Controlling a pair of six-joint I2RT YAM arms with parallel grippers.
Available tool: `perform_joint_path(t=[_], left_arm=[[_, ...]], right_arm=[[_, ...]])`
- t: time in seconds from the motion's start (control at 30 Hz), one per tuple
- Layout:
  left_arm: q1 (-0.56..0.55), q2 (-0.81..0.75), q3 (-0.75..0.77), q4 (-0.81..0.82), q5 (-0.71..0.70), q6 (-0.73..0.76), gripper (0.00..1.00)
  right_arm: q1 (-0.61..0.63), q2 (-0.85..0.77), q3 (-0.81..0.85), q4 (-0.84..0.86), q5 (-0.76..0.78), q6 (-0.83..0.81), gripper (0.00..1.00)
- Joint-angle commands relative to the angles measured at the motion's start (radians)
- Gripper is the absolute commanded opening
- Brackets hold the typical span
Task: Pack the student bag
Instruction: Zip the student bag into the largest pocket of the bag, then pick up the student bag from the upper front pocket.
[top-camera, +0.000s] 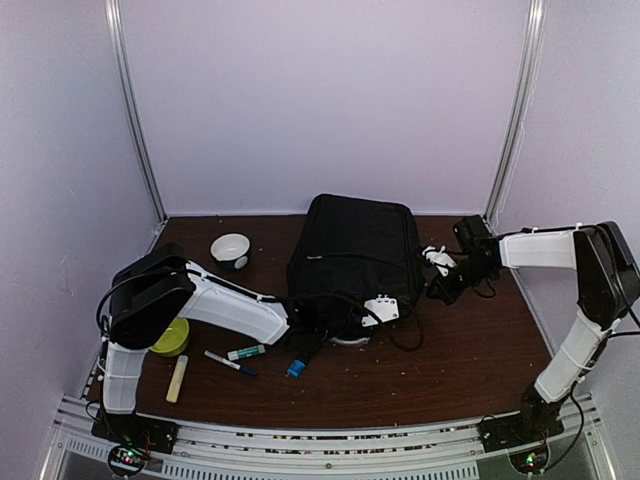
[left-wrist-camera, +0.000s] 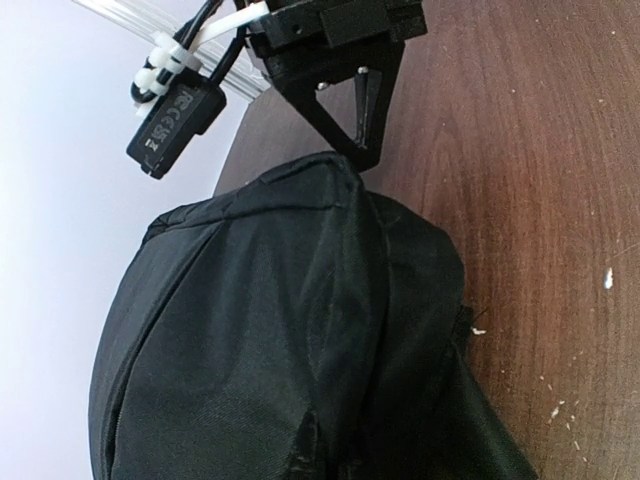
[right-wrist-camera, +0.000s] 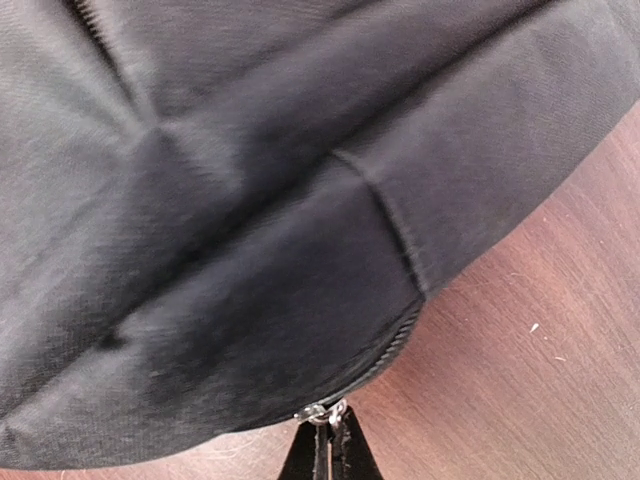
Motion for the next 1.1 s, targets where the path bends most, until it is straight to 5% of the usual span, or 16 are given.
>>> perform_joint_path(t=[0.0, 0.17, 0.37, 0.53, 0.6, 0.73, 0.9, 1.07], left_arm=[[-0.008, -0.046, 0.008, 0.035, 0.028, -0.036, 0.0], [-0.036, -0.043, 0.035, 0.025, 0.069, -0.056, 0.0], [-0.091, 0.019, 0.142, -0.02, 0.11, -0.098, 0.0], [-0.14, 0.064, 0.231, -0.046, 0.13, -0.144, 0.0], [-0.161, 0.055, 0.243, -0.064, 0.093, -0.167, 0.23], [-0.17, -0.093, 0.137, -0.061, 0.012, -0.256, 0.53], [-0.157, -0.34, -0.035, -0.156, -0.051, -0.404, 0.61], [-0.1, -0.452, -0.028, -0.557, -0.158, -0.691, 0.61]], right_arm=[[-0.038, 0.028, 0.033, 0.013, 0.043, 0.042, 0.0], [-0.052, -0.007, 0.027, 0.016, 0.023, 0.038, 0.0], [-0.11, -0.197, 0.014, -0.077, -0.083, -0.041, 0.35], [-0.118, -0.335, 0.005, -0.219, -0.169, -0.144, 0.44], [-0.116, -0.381, 0.006, -0.238, -0.208, -0.154, 0.44], [-0.098, -0.405, 0.046, -0.244, -0.212, -0.143, 0.44], [-0.028, -0.389, 0.106, -0.22, -0.124, -0.142, 0.43], [0.049, -0.368, 0.149, -0.206, -0.131, -0.112, 0.43]])
